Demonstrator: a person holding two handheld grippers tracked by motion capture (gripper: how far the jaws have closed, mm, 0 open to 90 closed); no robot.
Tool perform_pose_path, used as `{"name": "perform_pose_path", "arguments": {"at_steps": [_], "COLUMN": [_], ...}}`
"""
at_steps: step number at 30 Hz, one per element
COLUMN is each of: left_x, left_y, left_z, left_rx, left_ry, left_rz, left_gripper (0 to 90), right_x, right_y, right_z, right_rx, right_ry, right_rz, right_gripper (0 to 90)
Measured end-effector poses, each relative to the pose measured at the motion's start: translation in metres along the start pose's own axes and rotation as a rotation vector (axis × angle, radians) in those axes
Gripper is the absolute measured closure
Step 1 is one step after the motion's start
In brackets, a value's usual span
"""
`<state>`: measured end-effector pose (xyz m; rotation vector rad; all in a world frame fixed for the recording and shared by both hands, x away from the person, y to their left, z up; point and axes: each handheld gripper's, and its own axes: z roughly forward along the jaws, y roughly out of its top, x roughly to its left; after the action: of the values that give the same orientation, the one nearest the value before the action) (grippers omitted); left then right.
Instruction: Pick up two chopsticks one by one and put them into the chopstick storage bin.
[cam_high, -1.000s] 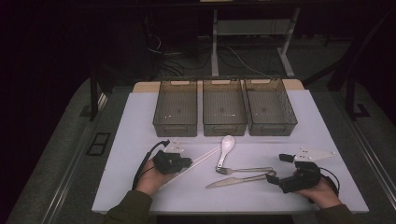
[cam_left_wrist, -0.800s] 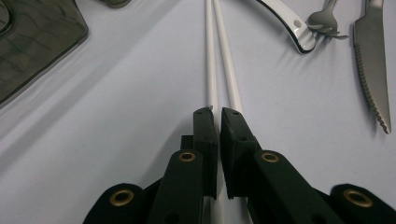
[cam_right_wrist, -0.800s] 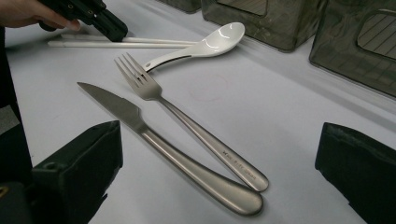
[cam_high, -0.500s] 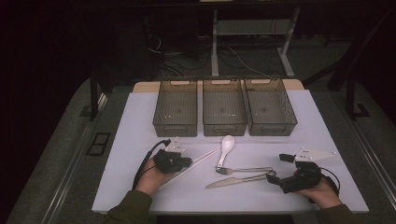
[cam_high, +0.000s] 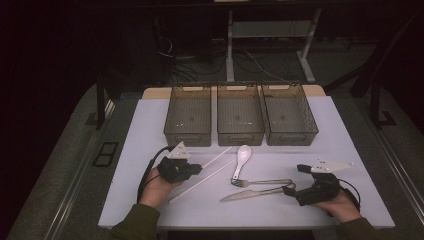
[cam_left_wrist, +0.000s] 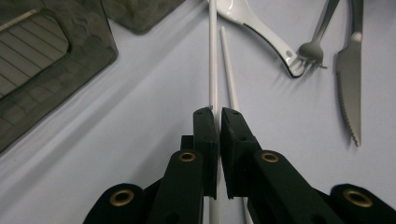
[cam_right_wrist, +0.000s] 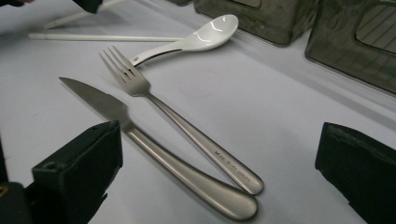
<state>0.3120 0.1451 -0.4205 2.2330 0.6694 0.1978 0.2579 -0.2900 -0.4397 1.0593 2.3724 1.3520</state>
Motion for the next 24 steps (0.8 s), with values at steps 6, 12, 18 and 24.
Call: {"name": "perform_pose_path", "arguments": {"at_steps": [6,12,18,24], "left_x": [-0.002,-0.003,-0.006,-0.005], "left_y": [0.004,0.009,0.015,0.022], "left_z": [-0.008,-0.019,-0.029,-0.041], "left_rx": [-0.041,-0.094,-0.144,-0.205], "left_ry": [0.008,0.009,0.010,0.007], "left_rz": [-0.004,0.000,0.004,-0.002], "left_gripper": [84.5,84.4,84.4,84.7], "right_x": [0.000,0.000,0.000,0.001], "right_y": [0.000,0.000,0.000,0.000], "right_z": [0.004,0.005,0.005,0.005], "right_rx": [-0.003,0.004,0.003,0.002], "right_ry": [-0.009,-0.011,-0.009,-0.006], "right_rz": [0.006,0.005,0.005,0.008], "right_gripper": [0.8,0.7,0.8,0.7]}}
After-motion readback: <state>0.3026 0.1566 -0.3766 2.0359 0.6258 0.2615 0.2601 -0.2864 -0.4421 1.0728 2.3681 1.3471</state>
